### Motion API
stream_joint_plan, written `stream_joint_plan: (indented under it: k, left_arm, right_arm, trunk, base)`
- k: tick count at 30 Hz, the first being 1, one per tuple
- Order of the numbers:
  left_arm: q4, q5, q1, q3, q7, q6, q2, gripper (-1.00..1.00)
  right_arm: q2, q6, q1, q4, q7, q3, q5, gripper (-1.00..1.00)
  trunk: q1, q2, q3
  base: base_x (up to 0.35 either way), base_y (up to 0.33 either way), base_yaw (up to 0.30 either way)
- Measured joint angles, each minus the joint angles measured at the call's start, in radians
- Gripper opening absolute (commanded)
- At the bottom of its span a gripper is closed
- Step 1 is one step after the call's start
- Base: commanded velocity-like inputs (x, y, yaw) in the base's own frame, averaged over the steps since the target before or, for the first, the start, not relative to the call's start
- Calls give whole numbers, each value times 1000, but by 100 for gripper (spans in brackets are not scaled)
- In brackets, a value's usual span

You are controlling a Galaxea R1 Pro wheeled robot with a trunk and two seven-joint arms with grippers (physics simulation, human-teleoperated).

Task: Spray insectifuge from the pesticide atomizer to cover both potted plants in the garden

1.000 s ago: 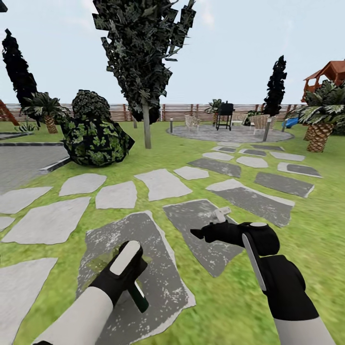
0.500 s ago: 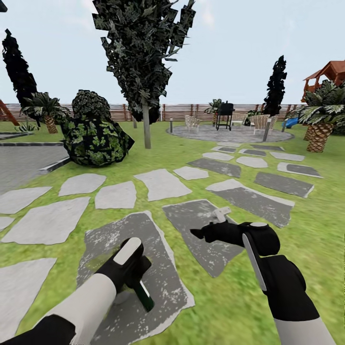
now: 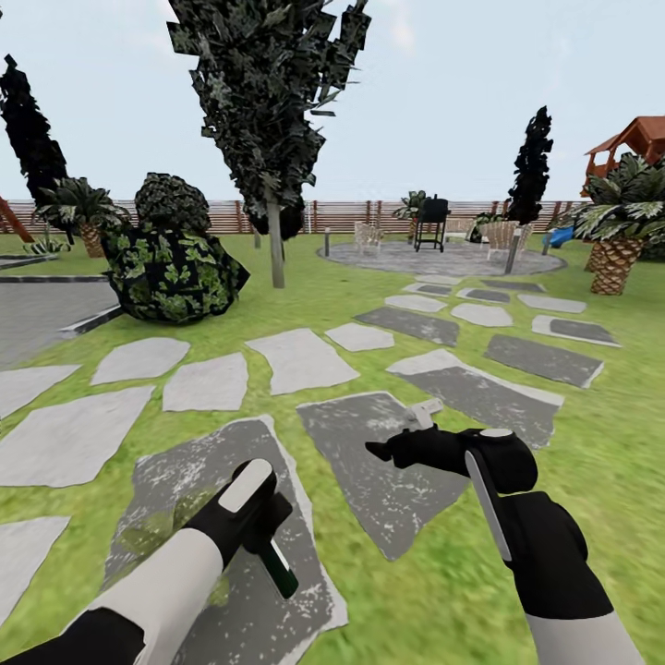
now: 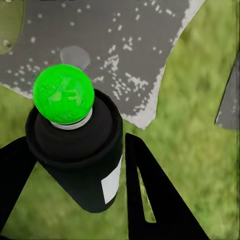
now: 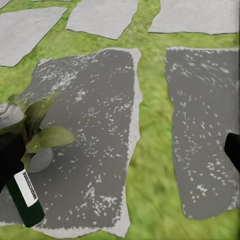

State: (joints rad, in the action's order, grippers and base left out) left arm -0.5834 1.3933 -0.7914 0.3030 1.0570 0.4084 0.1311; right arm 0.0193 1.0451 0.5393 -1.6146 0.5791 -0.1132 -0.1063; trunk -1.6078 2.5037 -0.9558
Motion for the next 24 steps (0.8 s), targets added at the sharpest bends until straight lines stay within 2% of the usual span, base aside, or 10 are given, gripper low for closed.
stream_joint_plan:
  k: [4,8,11,16,24]
  left_arm:
    - [0,-1,2,0,-10,-1,-2,-100]
    - [0,-1,2,0,-11,-5,-1,-100]
    - [0,-1,3,0,-11,-8,0,-100]
    - [0,-1,4,-1,-11,-14,0,-100]
    - [9,2,21,-7,-11,-37,-8,-100]
  right_arm:
    - [-4,0,1,19,0,-13,-2,100]
    - [-4,0,5,84,0,-97,2,100]
    - [-4,0,8,115,0,-121,4,100]
    - [-3,0,9,127,0,-130,6,100]
    - [-3,-1,10,133,2,-128,7,100]
  trunk:
    - [0,0,0]
    - [0,0,0]
    - [0,0,0]
    - [0,0,0]
    - [0,0,0]
  base:
    - [278,-197,227]
    - [313,-94,279]
    - [325,-107,289]
    - [228,-119,291]
    - [23,-14,292]
